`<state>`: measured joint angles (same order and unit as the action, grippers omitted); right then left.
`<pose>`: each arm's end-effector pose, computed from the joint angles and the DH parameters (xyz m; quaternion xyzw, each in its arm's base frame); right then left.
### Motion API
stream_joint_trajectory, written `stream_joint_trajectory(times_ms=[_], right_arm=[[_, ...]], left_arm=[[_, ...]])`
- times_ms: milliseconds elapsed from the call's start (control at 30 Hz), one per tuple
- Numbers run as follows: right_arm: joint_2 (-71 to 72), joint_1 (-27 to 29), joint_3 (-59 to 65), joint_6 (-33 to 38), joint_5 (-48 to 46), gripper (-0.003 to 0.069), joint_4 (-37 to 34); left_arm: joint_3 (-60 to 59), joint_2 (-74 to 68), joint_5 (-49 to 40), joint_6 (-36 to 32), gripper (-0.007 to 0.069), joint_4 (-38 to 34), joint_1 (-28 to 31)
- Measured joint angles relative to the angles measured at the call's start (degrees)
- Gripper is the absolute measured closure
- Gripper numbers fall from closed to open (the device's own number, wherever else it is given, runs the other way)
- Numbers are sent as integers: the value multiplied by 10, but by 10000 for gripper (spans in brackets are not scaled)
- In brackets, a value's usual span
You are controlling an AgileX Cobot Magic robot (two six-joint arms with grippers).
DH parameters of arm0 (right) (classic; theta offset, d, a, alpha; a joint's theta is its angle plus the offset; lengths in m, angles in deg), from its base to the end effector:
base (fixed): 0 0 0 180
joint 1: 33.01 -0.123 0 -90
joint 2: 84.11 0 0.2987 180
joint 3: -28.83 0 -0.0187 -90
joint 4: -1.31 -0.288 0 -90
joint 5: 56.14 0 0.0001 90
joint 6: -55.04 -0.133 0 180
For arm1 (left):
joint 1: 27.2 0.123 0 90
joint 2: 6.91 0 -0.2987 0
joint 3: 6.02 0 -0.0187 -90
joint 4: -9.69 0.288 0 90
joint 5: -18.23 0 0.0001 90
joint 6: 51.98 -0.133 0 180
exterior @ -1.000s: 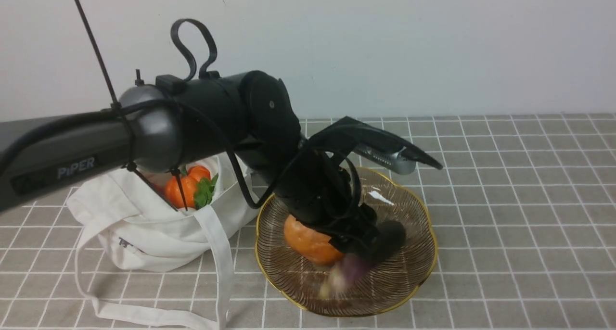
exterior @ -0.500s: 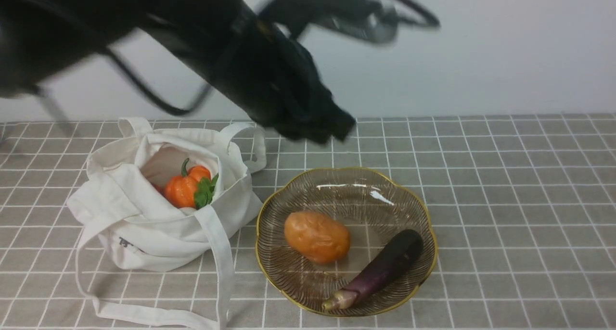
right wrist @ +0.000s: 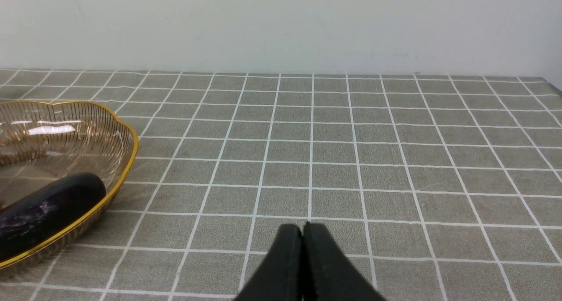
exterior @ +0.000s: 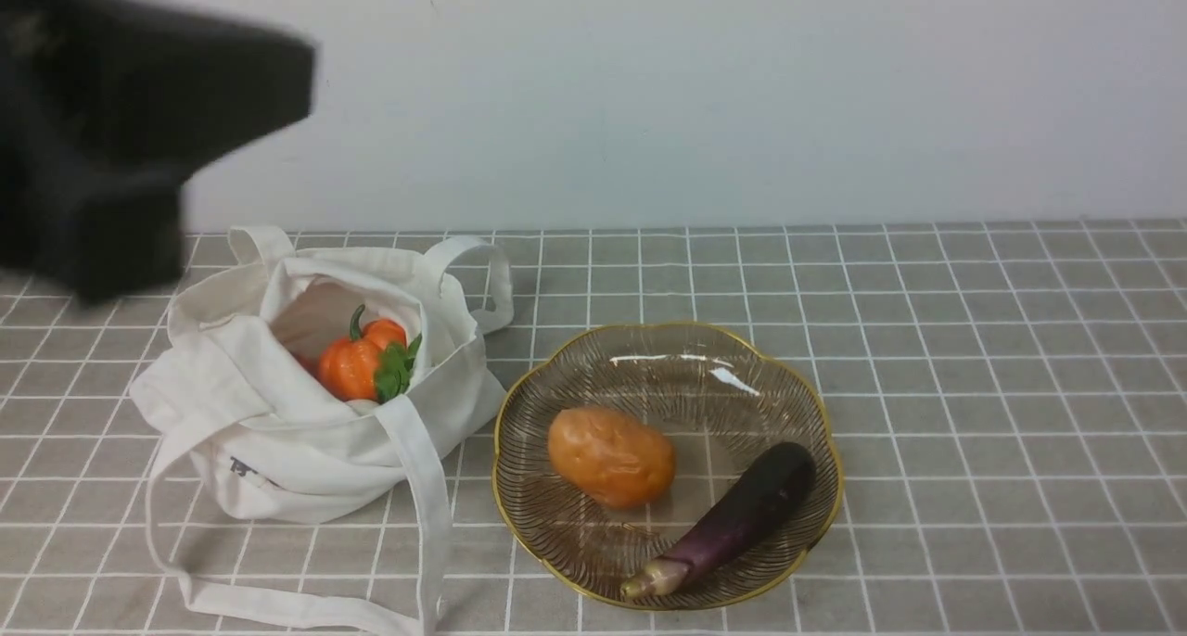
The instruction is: Take vegetables from bag on grey coffee tablecloth place on plate.
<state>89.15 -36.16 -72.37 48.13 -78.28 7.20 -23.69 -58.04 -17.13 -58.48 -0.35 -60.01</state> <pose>0.1158 0.0012 0.1589 -0.0005 0.8068 0.0081 0.5908 0.1632 -0.1212 0.4456 0.2406 0.7485 -0.2209 0.5771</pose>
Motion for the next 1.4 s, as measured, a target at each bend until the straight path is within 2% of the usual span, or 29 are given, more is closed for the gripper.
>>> stream_joint_trajectory(times_ms=[200, 400, 867, 1000, 1033, 1200, 1400], right_arm=[[0, 0, 0, 0, 0, 676, 0], [0, 0, 0, 0, 0, 676, 0], [0, 0, 0, 0, 0, 676, 0], [0, 0, 0, 0, 0, 676, 0], [0, 0, 0, 0, 0, 676, 0], [0, 0, 0, 0, 0, 676, 0], [0, 0, 0, 0, 0, 676, 0]], left_arm=[[-124, 137, 43, 0, 629, -1, 0], [-182, 226, 43, 0, 629, 6, 0], [-247, 245, 51, 4, 629, 77, 3], [-296, 273, 72, 6, 629, 76, 44], [-327, 295, 84, 9, 629, 72, 80], [-417, 357, 132, 10, 629, 61, 175], [-513, 418, 164, 10, 629, 58, 221]])
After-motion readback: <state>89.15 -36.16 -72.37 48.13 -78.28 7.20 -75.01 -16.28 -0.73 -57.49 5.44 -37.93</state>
